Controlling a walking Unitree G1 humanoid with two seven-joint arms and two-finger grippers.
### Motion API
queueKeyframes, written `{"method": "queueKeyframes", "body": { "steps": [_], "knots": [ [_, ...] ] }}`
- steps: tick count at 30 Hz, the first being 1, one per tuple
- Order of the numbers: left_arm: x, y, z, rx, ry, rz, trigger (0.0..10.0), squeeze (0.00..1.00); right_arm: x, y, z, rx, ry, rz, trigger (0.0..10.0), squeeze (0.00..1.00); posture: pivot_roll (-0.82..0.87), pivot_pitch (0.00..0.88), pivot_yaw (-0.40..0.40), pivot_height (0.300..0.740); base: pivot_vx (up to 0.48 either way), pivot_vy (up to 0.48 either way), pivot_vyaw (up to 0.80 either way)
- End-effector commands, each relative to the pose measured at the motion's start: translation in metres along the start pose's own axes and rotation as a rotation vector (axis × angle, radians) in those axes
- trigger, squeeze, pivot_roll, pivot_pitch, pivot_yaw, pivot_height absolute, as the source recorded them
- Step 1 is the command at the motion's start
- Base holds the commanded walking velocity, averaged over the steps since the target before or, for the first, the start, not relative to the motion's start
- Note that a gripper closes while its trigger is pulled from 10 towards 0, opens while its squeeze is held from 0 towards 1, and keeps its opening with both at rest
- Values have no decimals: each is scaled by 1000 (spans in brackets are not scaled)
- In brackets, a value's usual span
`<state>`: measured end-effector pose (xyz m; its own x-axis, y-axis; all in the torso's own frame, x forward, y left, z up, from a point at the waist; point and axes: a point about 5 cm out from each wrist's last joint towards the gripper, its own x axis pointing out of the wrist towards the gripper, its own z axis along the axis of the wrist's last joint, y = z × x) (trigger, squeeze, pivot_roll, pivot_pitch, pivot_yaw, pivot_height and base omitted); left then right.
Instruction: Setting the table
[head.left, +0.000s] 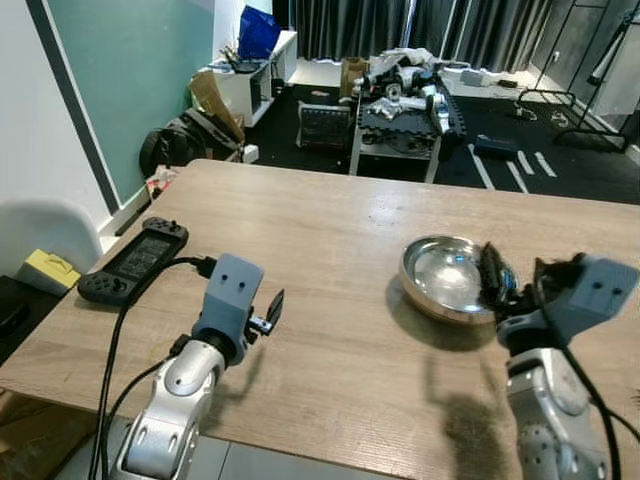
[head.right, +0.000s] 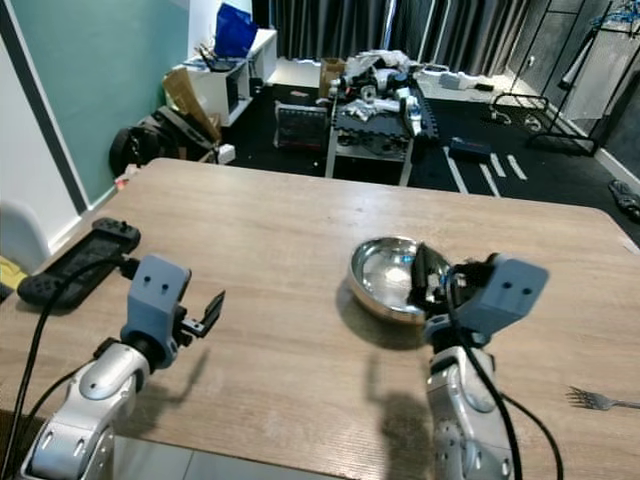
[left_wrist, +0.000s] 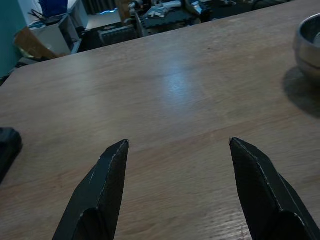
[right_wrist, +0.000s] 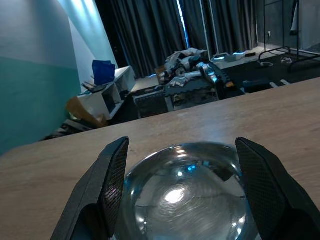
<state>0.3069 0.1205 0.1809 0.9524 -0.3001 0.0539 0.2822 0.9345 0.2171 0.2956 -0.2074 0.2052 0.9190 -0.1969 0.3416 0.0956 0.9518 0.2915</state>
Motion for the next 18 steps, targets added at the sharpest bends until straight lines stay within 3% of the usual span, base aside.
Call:
{"method": "queueKeyframes", "body": {
  "steps": [1,5,18],
  "knots": [
    [-1,-2,-1,-6,-7,-12,10000,0,-2,-4,-2,-10,1,-17,10000,0,44,45,64,740,0,0,-631],
    [-1,0,-1,-2,-7,-8,10000,0,-1,-13,-1,6,4,-51,10000,0,44,45,64,740,0,0,-800],
    [0,0,2,-1,-18,-12,10000,0,-1,-16,-1,-2,1,-72,10000,0,42,44,67,740,0,0,-798]
  ]
}}
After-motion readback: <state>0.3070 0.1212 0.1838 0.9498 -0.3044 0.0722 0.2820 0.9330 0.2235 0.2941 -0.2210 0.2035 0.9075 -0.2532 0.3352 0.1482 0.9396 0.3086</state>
